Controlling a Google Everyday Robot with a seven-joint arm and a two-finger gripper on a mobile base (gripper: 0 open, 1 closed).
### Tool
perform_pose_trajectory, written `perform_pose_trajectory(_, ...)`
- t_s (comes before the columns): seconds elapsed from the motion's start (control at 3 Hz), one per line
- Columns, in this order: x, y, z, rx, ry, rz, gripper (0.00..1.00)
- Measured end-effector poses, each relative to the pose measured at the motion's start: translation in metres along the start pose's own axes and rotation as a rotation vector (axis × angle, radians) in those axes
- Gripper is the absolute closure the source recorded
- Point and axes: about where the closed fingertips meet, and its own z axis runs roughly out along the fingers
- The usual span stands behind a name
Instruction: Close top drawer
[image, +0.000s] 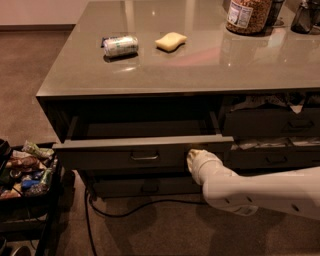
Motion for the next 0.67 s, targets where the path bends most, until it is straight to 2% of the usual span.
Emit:
perform_pose_trajectory(0.33,0.004,-0.023,0.01,0.067,0.0,0.004,1.0)
perform_pose_trajectory(0.67,-0.001,-0.043,0.021,0.115,-0.027,0.007,1.0)
